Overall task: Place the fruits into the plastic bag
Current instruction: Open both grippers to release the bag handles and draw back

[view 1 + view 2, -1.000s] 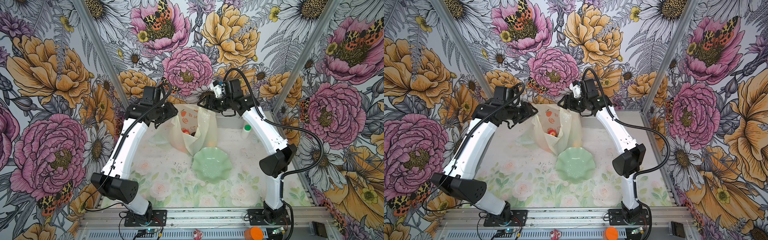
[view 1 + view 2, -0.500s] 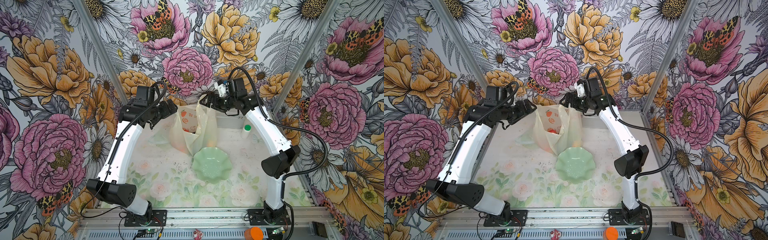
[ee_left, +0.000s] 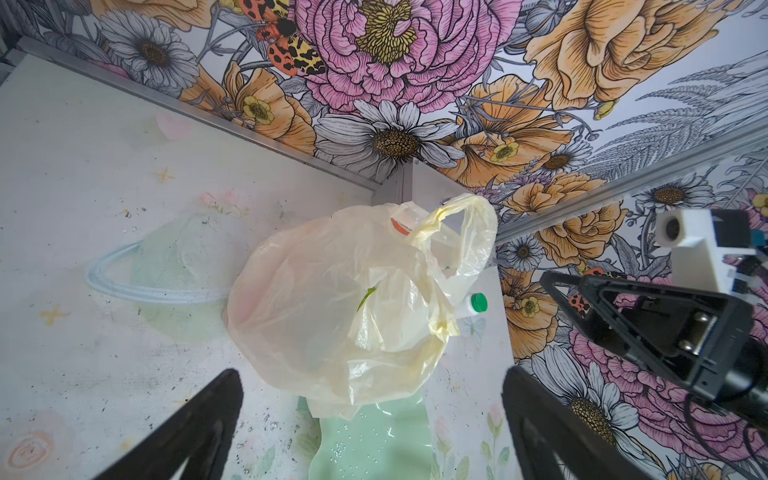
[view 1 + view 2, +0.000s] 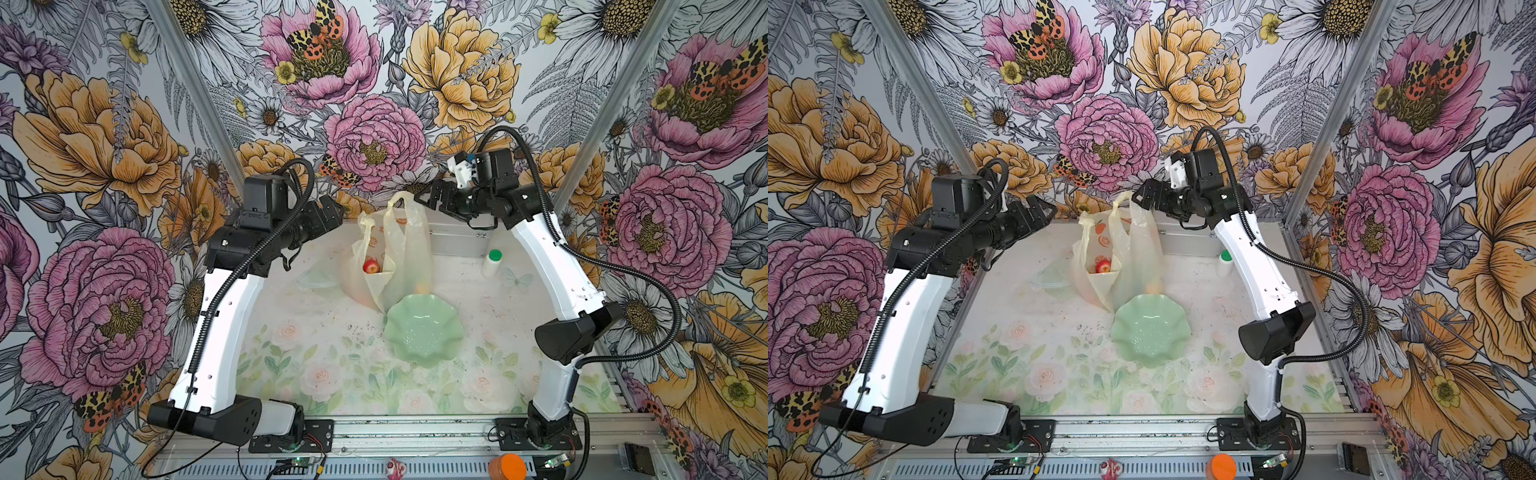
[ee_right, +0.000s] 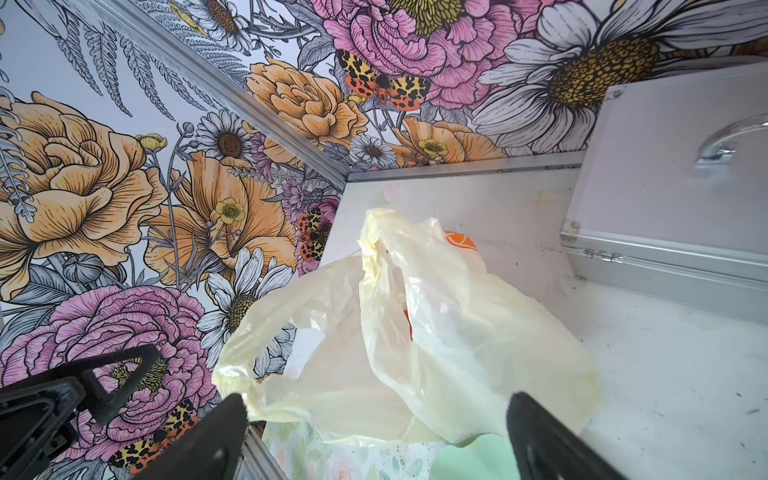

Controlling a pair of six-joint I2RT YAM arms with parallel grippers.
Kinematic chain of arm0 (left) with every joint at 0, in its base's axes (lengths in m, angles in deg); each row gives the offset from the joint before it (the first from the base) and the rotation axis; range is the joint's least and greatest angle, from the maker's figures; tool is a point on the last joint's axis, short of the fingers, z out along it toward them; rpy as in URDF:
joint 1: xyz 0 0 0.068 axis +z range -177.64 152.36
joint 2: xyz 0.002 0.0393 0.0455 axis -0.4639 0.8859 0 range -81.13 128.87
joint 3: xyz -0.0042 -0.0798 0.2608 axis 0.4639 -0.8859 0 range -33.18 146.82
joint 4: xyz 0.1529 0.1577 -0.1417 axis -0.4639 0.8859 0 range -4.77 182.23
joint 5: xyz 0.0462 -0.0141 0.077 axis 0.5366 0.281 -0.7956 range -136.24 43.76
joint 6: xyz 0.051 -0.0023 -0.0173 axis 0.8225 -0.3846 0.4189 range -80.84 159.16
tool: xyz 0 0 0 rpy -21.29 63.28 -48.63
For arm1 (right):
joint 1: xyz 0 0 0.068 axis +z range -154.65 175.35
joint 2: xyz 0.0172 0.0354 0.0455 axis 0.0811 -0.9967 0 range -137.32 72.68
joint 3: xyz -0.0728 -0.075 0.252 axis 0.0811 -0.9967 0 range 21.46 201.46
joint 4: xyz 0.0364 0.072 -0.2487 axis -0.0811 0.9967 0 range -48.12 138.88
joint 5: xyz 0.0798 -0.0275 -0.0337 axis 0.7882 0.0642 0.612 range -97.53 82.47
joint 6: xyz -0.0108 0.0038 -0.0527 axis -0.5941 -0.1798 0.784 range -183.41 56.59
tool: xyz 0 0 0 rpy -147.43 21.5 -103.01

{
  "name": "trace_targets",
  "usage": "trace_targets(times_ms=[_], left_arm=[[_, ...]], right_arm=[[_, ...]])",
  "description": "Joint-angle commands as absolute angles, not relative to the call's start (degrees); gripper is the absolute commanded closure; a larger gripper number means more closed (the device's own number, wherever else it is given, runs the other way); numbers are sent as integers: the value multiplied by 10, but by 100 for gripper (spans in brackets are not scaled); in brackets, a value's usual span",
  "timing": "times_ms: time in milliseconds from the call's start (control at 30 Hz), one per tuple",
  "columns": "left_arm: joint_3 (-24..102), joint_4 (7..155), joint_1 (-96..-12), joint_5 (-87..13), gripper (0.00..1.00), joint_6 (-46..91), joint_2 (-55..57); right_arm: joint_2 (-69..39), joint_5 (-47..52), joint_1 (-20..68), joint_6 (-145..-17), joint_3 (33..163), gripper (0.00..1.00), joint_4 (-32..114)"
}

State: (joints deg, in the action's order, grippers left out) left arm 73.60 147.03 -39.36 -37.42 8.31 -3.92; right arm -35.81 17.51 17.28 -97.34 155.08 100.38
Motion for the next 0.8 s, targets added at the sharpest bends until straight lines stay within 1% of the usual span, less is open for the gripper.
trace_targets(times_ms=[0,267,767], left_arm=[[714,1443,-384,-393,1,99,-71],[648,1408,-371,-395,1,96,-142],[539,1391,-337,-408,1,99,-246]], right_arm=[[-317,155,165,-955,1550,1,1031],[-255,127,151,-936,1506,0,1047],[-126,27,131,-866,1373,1,1029]])
